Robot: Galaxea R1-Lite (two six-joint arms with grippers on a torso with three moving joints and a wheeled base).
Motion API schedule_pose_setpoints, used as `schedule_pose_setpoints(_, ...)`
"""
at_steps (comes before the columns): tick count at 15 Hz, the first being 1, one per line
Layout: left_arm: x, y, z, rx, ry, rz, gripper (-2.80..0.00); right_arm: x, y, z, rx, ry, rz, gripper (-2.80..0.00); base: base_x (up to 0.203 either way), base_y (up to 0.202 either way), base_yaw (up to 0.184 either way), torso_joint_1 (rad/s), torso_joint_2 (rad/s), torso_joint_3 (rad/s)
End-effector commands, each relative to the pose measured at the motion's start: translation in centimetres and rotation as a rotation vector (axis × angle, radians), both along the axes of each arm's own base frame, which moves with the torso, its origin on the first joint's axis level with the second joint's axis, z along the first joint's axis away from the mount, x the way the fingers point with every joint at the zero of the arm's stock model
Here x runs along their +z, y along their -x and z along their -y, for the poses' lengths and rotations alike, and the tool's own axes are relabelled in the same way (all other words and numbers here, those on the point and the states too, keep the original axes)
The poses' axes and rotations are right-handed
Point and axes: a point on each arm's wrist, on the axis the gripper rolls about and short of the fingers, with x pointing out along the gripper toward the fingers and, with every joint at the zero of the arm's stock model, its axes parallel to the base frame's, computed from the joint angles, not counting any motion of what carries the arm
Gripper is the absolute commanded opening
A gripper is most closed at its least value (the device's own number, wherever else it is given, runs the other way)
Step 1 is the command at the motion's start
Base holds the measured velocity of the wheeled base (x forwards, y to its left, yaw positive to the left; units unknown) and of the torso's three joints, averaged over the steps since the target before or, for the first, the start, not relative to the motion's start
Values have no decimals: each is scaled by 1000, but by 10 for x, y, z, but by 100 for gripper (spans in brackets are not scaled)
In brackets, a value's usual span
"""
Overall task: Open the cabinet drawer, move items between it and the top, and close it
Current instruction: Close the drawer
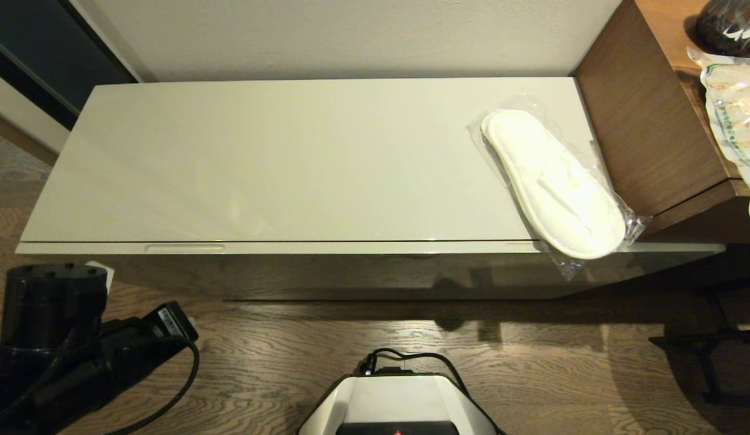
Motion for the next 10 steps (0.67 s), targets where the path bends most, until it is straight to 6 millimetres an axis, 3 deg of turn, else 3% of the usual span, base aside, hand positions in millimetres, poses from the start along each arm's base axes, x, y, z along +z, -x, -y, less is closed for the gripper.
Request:
schedule_pose_setpoints(1,5,9,-2,-2,1,9,-280,0,0,0,0,0,-3,-280,0,0,0,0,0,0)
schedule_pose_setpoints(6,16,58,-11,-93,-90,41,-280,0,0,0,0,0,-3,-280,0,0,0,0,0,0)
schedule_pose_setpoints(10,10,135,-39,-83,-225,160,-280,0,0,0,0,0,-3,-280,0,0,0,0,0,0)
